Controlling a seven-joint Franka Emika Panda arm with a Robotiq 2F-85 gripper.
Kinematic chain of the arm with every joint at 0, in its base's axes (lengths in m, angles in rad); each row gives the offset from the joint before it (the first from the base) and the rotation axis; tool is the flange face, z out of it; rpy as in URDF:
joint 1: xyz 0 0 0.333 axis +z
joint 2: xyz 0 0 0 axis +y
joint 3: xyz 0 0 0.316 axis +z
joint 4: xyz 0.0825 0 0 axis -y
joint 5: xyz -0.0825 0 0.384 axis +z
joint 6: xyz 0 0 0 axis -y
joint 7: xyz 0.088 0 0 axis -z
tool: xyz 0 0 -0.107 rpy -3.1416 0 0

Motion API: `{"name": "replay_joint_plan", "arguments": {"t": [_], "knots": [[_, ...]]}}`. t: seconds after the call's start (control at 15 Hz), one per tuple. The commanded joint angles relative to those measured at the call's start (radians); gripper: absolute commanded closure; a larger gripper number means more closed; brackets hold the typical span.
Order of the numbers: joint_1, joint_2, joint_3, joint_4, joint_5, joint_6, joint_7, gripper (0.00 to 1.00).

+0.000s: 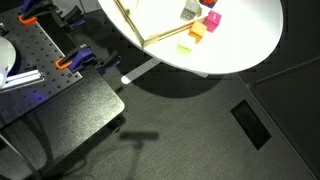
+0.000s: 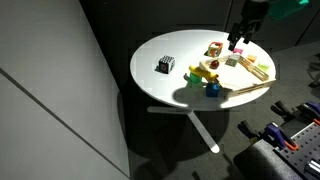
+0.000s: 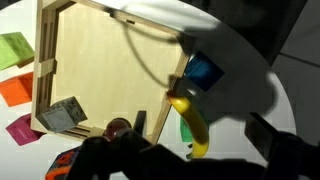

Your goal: Pick up the brown plum toy from the tray and put it on the table

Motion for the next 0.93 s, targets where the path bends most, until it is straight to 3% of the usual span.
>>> {"name": "replay_joint_plan", "arguments": {"t": [0.0,0.4,0.87], "knots": [[0.007,0.006,-0.009,0.007,-0.002,-0.002,-0.005,0.00],[0.007,0.013,-0.010,0.014,-0.002,-0.002,-0.011,0.00],[-0.013,0.117,-0.014,0.079,-0.065,-0.027,0.069,0.00]]}}
